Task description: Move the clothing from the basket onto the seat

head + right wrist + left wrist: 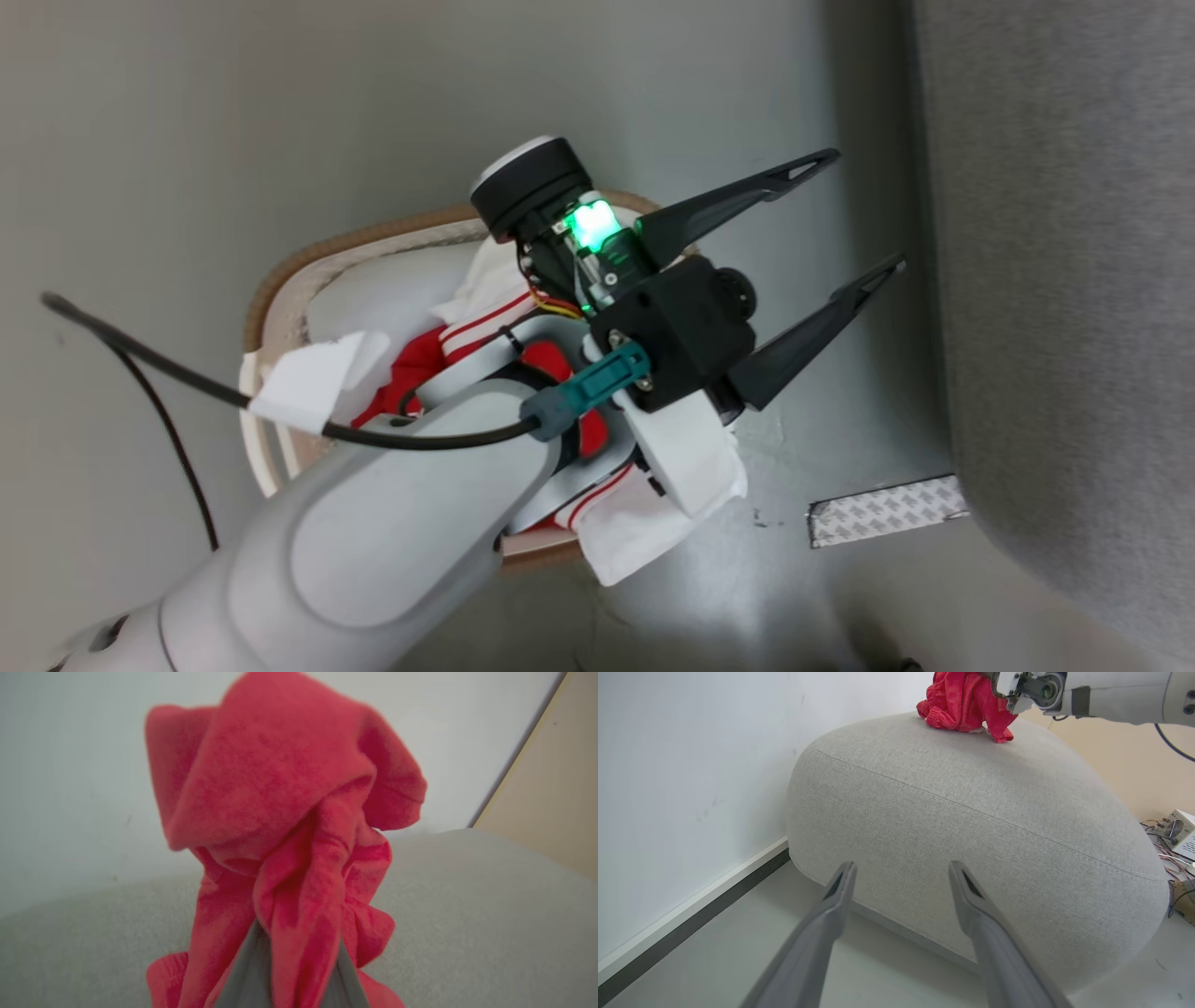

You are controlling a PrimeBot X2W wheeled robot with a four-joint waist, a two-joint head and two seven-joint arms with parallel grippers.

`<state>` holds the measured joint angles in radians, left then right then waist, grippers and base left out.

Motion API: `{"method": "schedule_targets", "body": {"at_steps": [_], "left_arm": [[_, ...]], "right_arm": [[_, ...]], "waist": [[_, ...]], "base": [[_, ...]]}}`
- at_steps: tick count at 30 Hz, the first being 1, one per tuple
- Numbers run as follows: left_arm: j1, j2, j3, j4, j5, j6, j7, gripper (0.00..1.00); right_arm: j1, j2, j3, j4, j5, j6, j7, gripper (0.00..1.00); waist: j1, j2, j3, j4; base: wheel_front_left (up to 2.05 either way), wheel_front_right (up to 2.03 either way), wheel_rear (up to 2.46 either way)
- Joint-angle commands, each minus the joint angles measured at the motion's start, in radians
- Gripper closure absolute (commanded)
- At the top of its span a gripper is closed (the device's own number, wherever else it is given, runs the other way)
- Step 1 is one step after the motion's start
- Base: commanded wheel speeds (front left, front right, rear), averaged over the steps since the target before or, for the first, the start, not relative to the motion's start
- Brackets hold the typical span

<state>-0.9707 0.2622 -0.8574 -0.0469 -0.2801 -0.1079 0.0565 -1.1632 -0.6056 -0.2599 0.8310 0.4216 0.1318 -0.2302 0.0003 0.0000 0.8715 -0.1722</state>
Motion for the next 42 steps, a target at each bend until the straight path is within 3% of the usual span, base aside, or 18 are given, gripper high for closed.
{"method": "schedule_targets", "body": {"at_steps": [1,2,3,4,7,15,22,32,42], "left_arm": [[0.017,0.012,0.002,-0.004,-0.015,0.003,-0.005,0.0],[0.023,0.018,0.001,-0.003,-0.017,0.005,-0.006,0.0],[0.028,0.023,0.002,-0.002,-0.021,0.006,-0.006,0.0],[0.032,0.028,0.004,-0.002,-0.023,0.009,-0.005,0.0],[0.045,0.046,0.012,-0.001,-0.023,0.014,-0.005,0.0],[0.136,0.086,0.029,0.034,-0.058,0.045,-0.055,0.0],[0.307,0.093,0.058,0.102,-0.125,0.109,-0.156,0.0],[0.563,0.093,0.135,0.211,-0.238,0.217,-0.284,0.0],[0.753,0.08,0.229,0.289,-0.244,0.275,-0.321,0.0]], "right_arm": [[0.018,0.02,-0.009,0.041,-0.028,-0.002,-0.014,0.83],[0.026,0.035,-0.007,0.065,-0.04,-0.002,-0.019,0.6],[0.036,0.046,0.0,0.086,-0.048,-0.002,-0.019,0.12],[0.045,0.047,0.005,0.109,-0.054,-0.002,-0.023,0.0],[0.068,0.074,0.029,0.132,-0.072,-0.002,-0.029,0.0],[0.236,0.132,0.175,0.03,-0.067,-0.002,-0.036,0.0],[0.509,0.183,0.234,-0.145,-0.087,-0.002,-0.036,0.0],[0.878,0.216,0.237,-0.435,-0.153,-0.002,-0.036,0.0],[1.142,0.318,0.272,-0.611,-0.118,-0.002,-0.036,0.0]], "waist": [[-0.0003,0.0,0.014,0.021],[-0.0003,0.0,0.01,0.022],[-0.0003,0.0,0.005,0.022],[-0.0003,0.0,-0.001,0.019],[-0.0003,0.0,-0.023,0.008],[-0.0003,0.0,-0.178,-0.035],[-0.0003,0.0,-0.425,-0.033],[-0.0003,0.0,-0.69,0.05],[-0.0003,0.0,-0.841,0.176]], "base": [[0.0,0.0,0.0],[0.0,0.0,0.0],[0.0,0.0,0.0],[0.0,0.0,0.0],[0.0,0.0,0.0],[0.0,0.0,0.0],[0.0,0.0,0.0],[0.0,0.0,0.0],[0.0,0.0,0.0]]}}
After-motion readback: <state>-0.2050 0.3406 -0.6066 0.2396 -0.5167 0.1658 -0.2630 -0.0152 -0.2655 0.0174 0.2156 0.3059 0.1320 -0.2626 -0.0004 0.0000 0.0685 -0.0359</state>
